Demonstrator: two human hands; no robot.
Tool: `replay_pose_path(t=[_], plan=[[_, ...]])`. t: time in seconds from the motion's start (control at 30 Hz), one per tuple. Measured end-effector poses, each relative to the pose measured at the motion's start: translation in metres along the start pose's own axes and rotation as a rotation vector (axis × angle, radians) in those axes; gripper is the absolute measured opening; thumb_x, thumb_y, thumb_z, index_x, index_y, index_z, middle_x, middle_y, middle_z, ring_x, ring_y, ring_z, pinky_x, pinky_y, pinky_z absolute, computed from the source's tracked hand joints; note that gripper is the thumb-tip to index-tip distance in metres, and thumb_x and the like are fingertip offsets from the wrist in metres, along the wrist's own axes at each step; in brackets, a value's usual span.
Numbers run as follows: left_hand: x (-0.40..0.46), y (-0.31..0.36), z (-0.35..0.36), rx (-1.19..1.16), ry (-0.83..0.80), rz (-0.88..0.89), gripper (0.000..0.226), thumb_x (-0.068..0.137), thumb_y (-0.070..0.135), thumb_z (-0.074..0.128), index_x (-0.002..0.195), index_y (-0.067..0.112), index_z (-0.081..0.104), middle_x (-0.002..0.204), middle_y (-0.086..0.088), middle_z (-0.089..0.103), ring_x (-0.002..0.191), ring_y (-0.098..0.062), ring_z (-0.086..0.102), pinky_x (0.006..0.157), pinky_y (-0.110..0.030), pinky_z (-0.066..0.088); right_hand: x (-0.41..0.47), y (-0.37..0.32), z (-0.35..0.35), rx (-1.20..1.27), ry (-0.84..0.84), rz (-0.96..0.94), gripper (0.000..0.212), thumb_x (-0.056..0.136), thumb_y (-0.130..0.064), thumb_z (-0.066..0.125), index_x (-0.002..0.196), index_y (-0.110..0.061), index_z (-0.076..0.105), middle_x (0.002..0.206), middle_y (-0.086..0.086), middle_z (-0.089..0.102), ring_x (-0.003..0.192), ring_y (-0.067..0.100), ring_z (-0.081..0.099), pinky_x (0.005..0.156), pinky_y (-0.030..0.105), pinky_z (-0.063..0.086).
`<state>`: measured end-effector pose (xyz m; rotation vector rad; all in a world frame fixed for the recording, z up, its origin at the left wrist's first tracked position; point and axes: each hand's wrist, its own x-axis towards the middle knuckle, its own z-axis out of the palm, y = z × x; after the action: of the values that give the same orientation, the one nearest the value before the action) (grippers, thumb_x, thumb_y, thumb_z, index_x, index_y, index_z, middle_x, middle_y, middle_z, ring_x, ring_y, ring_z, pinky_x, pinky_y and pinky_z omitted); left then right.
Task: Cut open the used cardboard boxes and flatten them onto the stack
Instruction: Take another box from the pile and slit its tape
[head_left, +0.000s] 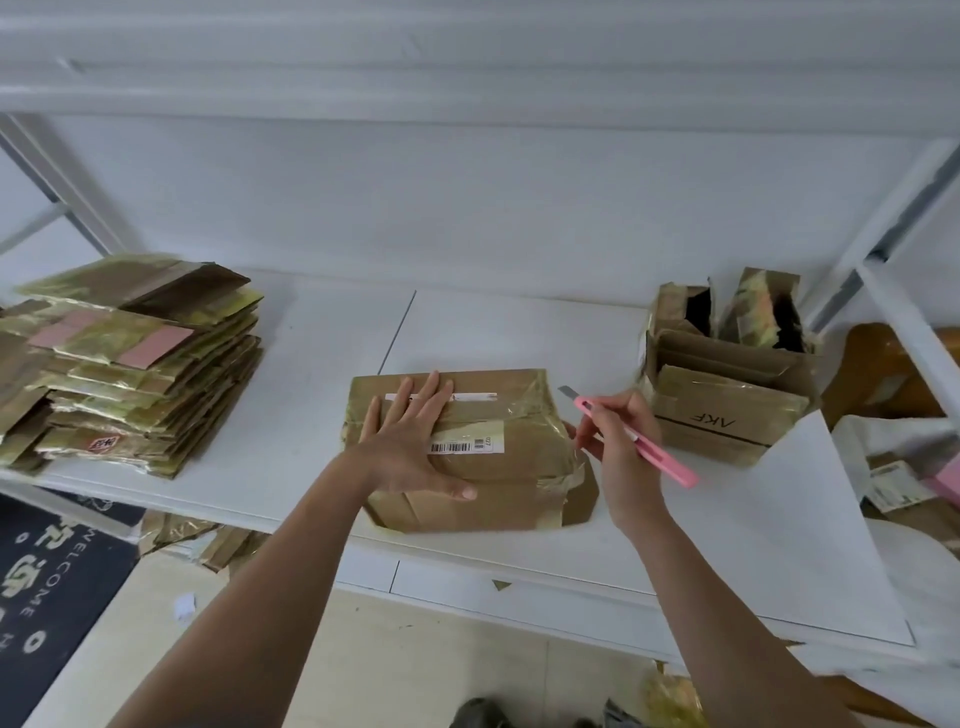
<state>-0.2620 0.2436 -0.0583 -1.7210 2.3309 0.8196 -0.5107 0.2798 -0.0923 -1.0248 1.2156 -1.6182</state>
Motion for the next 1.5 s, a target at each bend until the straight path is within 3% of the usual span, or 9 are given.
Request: replay_pose_path(t=[0.17,0.37,0.63,0.83,0.97,1.07,1.23,1.37,1.5], plan=[[0.000,0.002,0.003,-0.007,0.036,-0.037,0.135,0.046,0.096,0.045,0.152,0.039,-0.016,0.149,0.027,-0.034,0.140,-0.006,-0.034,0.117,-0.045,-0.020,0.008,0.008,-0.001,-0.080,-0.071,-0.025,0.015,0.091,-0.020,0.057,0.081,-0.009,0.052,0.065,0.002,0.054,0.058,0.016,0.052,0.060,0.032,0.049],[-0.002,0.007,0.006,-0.037,0.092,-0.049,0.139,0.039,0.098,0.043,0.153,0.039,-0.011,0.154,0.027,-0.026,0.142,-0.005,-0.031,0.118,-0.046,-0.017,0.018,0.010,-0.001,-0.097,-0.085,-0.003,0.014,0.090,-0.023,0.057,0.077,-0.018,0.052,0.065,-0.002,0.052,0.059,0.012,0.047,0.056,0.022,0.046],[-0.004,0.010,0.010,0.031,0.139,-0.055,0.138,0.041,0.100,0.036,0.153,0.036,-0.015,0.156,0.021,-0.026,0.144,-0.008,-0.029,0.119,-0.047,-0.014,0.029,0.007,-0.003,-0.059,-0.204,0.119,0.034,0.096,-0.002,0.050,0.067,-0.019,0.050,0.062,-0.001,0.046,0.061,0.010,0.045,0.066,0.025,0.051],[-0.007,0.013,0.013,0.080,0.172,-0.050,0.135,0.048,0.097,0.036,0.153,0.032,-0.018,0.157,0.017,-0.027,0.145,-0.011,-0.027,0.120,-0.047,-0.012,0.021,0.004,-0.023,-0.148,-0.286,0.082,0.024,0.095,0.004,0.048,0.073,-0.006,0.046,0.065,0.006,0.047,0.064,0.014,0.048,0.076,0.040,0.054],[-0.007,0.013,0.013,0.081,0.173,-0.051,0.134,0.050,0.095,0.040,0.153,0.032,-0.016,0.157,0.017,-0.026,0.145,-0.011,-0.026,0.120,-0.047,-0.013,0.011,-0.003,-0.028,-0.190,-0.333,0.041,0.016,0.089,-0.012,0.052,0.073,-0.009,0.049,0.065,-0.004,0.052,0.063,0.007,0.052,0.064,0.023,0.049],[-0.007,0.013,0.013,0.077,0.168,-0.049,0.135,0.049,0.095,0.041,0.154,0.031,-0.015,0.157,0.016,-0.025,0.145,-0.011,-0.026,0.120,-0.047,-0.014,0.008,-0.007,-0.032,-0.176,-0.342,0.038,0.016,0.086,-0.014,0.053,0.070,-0.012,0.049,0.064,0.000,0.050,0.063,0.010,0.049,0.064,0.020,0.047],[-0.006,0.013,0.012,0.063,0.163,-0.051,0.136,0.049,0.095,0.044,0.154,0.032,-0.015,0.157,0.017,-0.025,0.145,-0.010,-0.027,0.120,-0.047,-0.013,0.000,-0.007,-0.046,-0.192,-0.348,0.031,0.026,0.093,0.009,0.050,0.071,-0.005,0.049,0.063,0.007,0.047,0.062,0.013,0.048,0.071,0.041,0.053],[-0.005,0.012,0.011,0.061,0.159,-0.050,0.136,0.048,0.095,0.044,0.154,0.031,-0.014,0.158,0.016,-0.024,0.145,-0.010,-0.026,0.120,-0.047,-0.014,-0.012,-0.006,-0.055,-0.201,-0.349,0.019,0.020,0.091,0.010,0.051,0.072,0.002,0.048,0.063,0.017,0.047,0.060,0.014,0.048,0.066,0.019,0.049],[-0.005,0.013,0.011,0.053,0.155,-0.050,0.136,0.048,0.094,0.045,0.154,0.032,-0.013,0.158,0.017,-0.023,0.145,-0.010,-0.026,0.120,-0.047,-0.014,-0.018,-0.014,-0.058,-0.153,-0.402,0.049,0.018,0.089,0.008,0.052,0.071,0.006,0.046,0.062,0.020,0.045,0.067,0.021,0.060,0.069,0.018,0.052]])
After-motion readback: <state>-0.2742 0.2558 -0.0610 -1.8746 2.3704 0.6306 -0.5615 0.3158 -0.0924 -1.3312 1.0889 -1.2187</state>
